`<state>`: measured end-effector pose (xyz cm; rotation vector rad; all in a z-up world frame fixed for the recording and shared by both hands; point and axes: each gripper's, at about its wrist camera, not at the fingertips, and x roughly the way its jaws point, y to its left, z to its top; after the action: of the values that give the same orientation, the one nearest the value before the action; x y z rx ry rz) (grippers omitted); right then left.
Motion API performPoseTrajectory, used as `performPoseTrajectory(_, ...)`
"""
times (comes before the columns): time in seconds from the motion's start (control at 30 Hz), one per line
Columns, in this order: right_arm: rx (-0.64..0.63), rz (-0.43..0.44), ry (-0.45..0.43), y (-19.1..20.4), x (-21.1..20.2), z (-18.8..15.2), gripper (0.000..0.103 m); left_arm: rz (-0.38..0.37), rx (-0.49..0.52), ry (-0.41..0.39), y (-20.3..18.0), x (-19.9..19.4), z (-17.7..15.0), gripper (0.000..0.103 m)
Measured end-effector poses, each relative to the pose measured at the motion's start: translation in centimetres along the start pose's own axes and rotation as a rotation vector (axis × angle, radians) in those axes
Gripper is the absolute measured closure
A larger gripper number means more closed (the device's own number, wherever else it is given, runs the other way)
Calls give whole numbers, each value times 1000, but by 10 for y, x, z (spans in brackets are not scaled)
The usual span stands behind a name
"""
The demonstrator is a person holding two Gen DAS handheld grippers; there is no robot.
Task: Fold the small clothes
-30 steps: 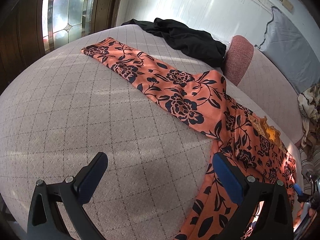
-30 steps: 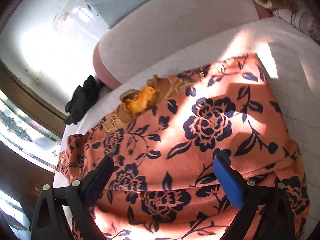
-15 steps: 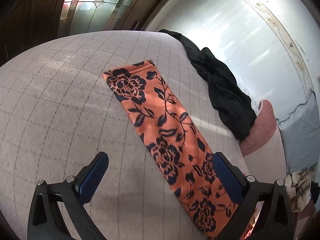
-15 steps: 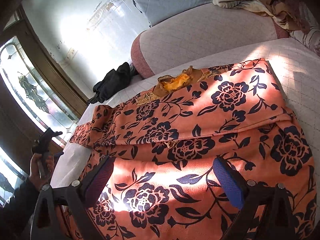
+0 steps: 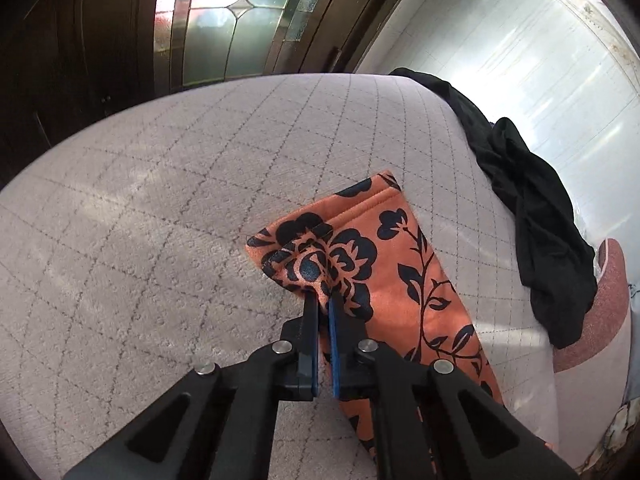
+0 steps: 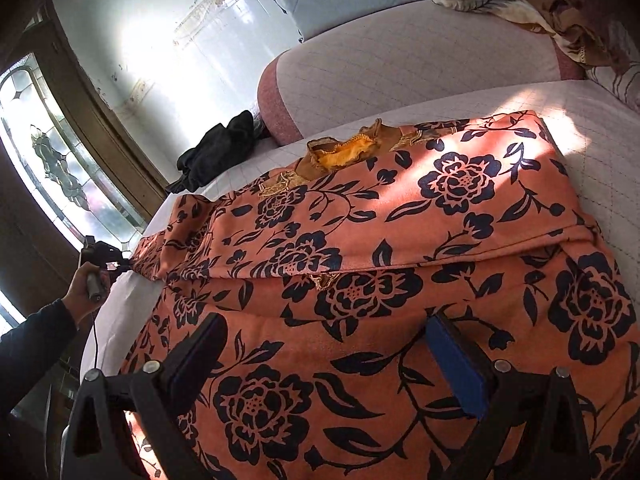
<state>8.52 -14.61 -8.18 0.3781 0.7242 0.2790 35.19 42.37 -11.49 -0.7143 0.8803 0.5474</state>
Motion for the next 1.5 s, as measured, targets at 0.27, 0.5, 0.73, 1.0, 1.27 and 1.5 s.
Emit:
performPoseTrajectory(0.27,70,-2,-67,-15,-19,4,2,-170,412,-376,-136,-184,-70,100)
performPoseTrajectory(0.5,291,53,-115,-49,-42,7,2,-592,708,-354,-271,-298,-242,100)
performPoseTrajectory(0.73,475,101,-140,-80,-54,5,2,-618,972,-49,-327,-253,-414,98)
performPoseTrajectory(1.0,472,131,-133,-73,-53,9,2,-293,826,-115,-197,-209,-340,32)
performPoseTrajectory(1.27,251,249,12,14,-29,26,1,-15,273,-249,-29,-167,-235,26)
performPoseTrajectory(1.5,251,392,275,129,109,66,3,-88,-26,-150,29,-147,-213,26)
